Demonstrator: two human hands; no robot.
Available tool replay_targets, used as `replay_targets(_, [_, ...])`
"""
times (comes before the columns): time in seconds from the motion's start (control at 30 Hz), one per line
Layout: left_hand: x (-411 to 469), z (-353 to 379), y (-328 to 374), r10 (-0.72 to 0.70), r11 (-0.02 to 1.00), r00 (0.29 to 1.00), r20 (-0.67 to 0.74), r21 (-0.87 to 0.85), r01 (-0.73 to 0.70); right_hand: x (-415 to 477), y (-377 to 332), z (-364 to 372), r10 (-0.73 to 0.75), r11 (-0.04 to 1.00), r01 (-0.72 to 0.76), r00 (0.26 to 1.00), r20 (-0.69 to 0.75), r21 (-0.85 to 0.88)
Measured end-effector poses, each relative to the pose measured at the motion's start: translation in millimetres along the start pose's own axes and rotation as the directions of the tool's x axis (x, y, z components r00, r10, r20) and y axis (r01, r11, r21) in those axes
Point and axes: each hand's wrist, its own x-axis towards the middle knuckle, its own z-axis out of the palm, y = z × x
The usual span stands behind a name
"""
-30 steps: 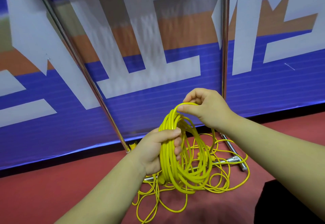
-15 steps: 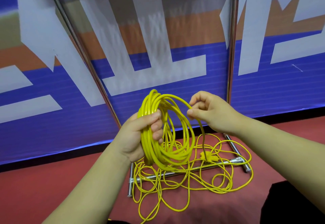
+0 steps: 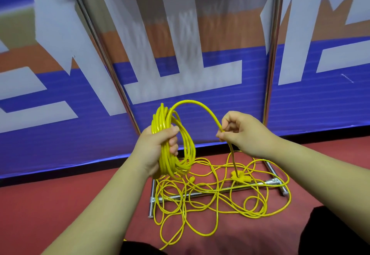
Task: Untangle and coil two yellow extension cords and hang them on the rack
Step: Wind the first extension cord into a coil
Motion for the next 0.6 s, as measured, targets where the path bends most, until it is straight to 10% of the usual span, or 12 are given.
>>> replay_targets(0.37, [5.6, 9.0, -33.6, -0.174, 0.966, 0.977, -0.122, 0.172, 0.194, -2.2, -27.2, 7.6, -0.041, 0.999, 0.042, 0.999, -0.01, 0.028])
replay_targets(0.6, [6.5, 35.9, -38.6, -0.251, 0.963, 0.965, -0.07, 0.082, 0.257, -4.0, -48.5, 0.7, 0.044, 0.931, -0.027, 0.998, -0.039, 0.364])
